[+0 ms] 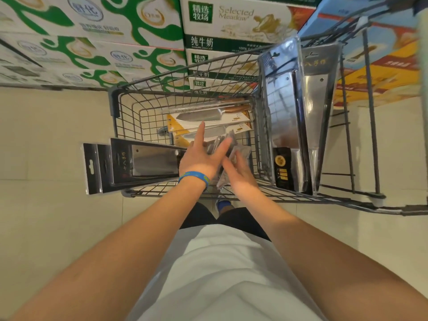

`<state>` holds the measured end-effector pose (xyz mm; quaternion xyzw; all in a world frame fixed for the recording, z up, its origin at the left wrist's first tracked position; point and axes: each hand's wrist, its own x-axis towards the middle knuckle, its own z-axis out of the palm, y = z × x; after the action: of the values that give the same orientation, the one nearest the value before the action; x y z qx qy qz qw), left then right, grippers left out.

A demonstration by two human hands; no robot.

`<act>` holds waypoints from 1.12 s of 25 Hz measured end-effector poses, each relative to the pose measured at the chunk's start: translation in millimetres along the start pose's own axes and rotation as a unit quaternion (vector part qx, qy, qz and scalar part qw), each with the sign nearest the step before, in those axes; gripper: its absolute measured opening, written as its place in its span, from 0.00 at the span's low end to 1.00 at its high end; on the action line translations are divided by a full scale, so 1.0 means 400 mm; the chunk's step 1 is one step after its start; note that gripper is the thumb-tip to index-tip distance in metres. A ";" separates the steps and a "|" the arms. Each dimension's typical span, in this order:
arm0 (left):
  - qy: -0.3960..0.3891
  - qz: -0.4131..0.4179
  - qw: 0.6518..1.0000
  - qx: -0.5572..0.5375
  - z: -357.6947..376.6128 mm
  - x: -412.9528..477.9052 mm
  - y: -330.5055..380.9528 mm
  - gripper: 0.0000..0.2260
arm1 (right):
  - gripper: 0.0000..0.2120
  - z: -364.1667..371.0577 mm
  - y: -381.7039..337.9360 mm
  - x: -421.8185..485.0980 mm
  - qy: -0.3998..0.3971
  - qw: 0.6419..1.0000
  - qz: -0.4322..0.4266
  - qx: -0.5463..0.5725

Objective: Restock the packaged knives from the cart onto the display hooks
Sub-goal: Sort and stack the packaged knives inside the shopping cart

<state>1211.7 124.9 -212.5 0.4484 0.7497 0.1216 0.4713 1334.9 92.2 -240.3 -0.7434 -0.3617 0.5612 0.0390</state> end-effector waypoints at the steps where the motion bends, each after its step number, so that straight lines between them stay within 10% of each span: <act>1: -0.025 -0.026 0.999 -0.031 -0.003 0.010 -0.010 0.43 | 0.51 0.009 0.003 0.000 -0.004 1.000 0.005 -0.003; 15: -0.102 0.043 0.957 0.267 -0.030 0.061 0.018 0.18 | 0.40 0.031 0.027 -0.016 -0.006 0.989 -0.028 -0.147; 18: -0.120 0.116 0.943 0.289 -0.011 0.056 0.040 0.28 | 0.34 0.015 0.001 -0.038 0.025 0.988 -0.021 -0.153; 22: -0.140 0.129 0.945 0.267 0.001 0.041 0.058 0.12 | 0.23 -0.037 0.015 -0.119 0.079 0.988 -0.091 -0.097; 28: -0.132 0.123 0.954 0.239 0.017 0.023 0.042 0.15 | 0.22 -0.064 0.020 -0.113 0.012 0.990 -0.099 -0.103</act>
<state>1225.4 140.1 -211.4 0.6489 0.6267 -0.0646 0.4266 1355.9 69.1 -198.1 -0.7108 -0.4885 0.5056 0.0220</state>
